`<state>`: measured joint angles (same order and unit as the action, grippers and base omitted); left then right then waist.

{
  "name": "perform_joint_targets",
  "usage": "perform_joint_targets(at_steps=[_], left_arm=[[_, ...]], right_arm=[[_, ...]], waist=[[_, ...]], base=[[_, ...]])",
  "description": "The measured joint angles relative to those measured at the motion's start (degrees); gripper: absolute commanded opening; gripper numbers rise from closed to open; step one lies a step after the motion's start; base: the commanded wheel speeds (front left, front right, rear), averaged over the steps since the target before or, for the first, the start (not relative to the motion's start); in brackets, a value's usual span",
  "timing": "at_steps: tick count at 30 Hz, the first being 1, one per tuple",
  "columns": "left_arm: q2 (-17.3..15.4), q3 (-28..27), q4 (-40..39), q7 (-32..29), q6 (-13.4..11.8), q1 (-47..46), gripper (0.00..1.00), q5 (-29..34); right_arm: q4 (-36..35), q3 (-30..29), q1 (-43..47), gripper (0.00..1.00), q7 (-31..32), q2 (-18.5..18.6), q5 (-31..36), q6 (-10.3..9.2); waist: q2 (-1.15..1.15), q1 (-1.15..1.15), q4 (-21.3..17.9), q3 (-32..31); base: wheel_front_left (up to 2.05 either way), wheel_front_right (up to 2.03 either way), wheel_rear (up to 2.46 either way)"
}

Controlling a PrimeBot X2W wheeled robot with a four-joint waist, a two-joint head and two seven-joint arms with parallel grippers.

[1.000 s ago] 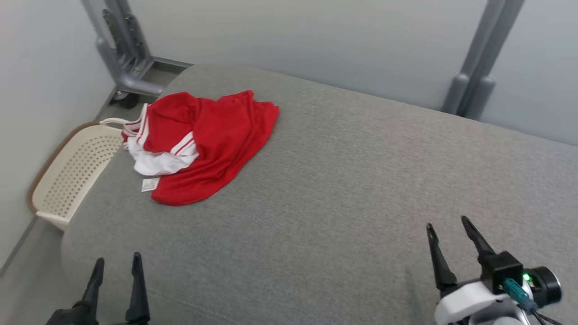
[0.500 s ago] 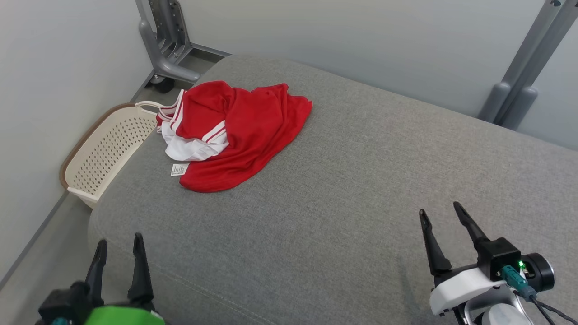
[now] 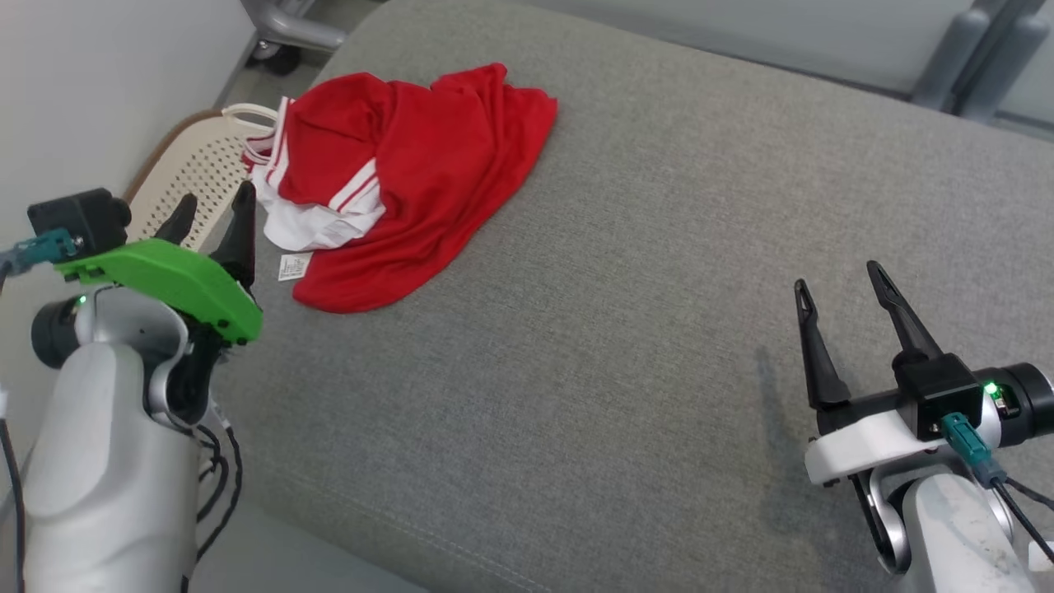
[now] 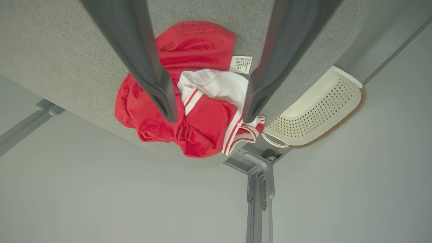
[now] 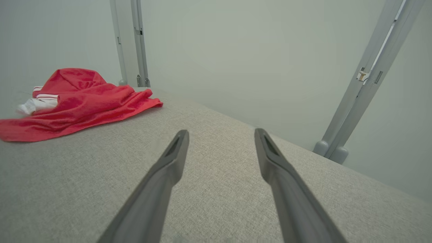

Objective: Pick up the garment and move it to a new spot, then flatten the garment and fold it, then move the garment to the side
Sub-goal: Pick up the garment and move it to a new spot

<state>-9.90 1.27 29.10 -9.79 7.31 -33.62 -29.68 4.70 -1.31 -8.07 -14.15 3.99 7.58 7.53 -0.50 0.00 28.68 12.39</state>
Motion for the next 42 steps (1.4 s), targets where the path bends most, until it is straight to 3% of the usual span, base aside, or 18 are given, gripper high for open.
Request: perform_joint_targets(at_steps=[5,9,17,19,24,28,34,38,42], left_arm=[[-2.7,2.4,8.3,-3.8,0.1,-5.7,1.0,-2.9],[-4.6,5.0,16.3,-5.2,0.1,-10.4,1.0,-6.1],[-6.1,6.1,27.5,-2.1,0.1,-13.9,1.0,-9.2],[-6.2,6.4,29.8,-0.2,0.1,-14.2,0.0,-9.2],[-7.2,8.3,33.0,2.9,0.1,-15.7,0.0,-8.6],[-7.1,12.6,30.0,3.8,0.0,-16.5,0.0,-8.5],[-11.3,25.0,15.8,2.4,0.2,-19.3,0.0,-6.9],[-14.2,30.8,3.0,-2.9,0.2,-22.0,0.0,-10.0],[-19.1,36.2,-10.6,-9.9,0.2,-23.5,0.0,-11.2]], right_arm=[[-1.4,1.1,-1.7,1.0,1.1,0.6,0.3,0.0],[-3.5,1.3,-1.8,1.0,2.1,1.7,0.4,0.0],[-8.6,1.8,-1.4,1.0,5.0,3.8,0.6,0.0],[-9.8,1.7,-0.9,1.0,5.6,4.0,0.6,0.0],[-10.7,0.7,-0.1,1.0,6.1,3.9,0.2,0.0],[-9.8,0.5,0.2,1.0,5.3,2.7,-0.3,0.0],[-6.7,0.3,0.1,1.0,2.8,0.6,-1.0,0.0],[-4.2,0.4,-0.7,1.0,1.2,-0.3,-1.9,0.0],[-2.0,0.6,-1.8,1.0,-0.2,-1.1,-3.4,0.0]], waist=[[0.0,0.0,-2.2,3.8],[0.0,0.0,-6.4,6.9],[0.0,0.01,-11.9,11.9],[0.0,0.01,-13.0,12.9],[0.0,0.01,-15.0,14.2],[0.0,0.01,-15.3,13.4],[0.0,0.01,-14.7,10.3],[0.0,0.01,-14.9,8.2],[0.0,0.0,-16.6,6.7]], base=[[0.0,0.0,0.0],[0.0,0.0,0.0],[0.0,0.0,0.0],[0.0,0.0,0.0],[0.0,0.0,0.0],[0.0,0.0,0.0],[0.0,0.0,0.0],[0.0,0.0,0.0],[0.0,0.0,0.0]])
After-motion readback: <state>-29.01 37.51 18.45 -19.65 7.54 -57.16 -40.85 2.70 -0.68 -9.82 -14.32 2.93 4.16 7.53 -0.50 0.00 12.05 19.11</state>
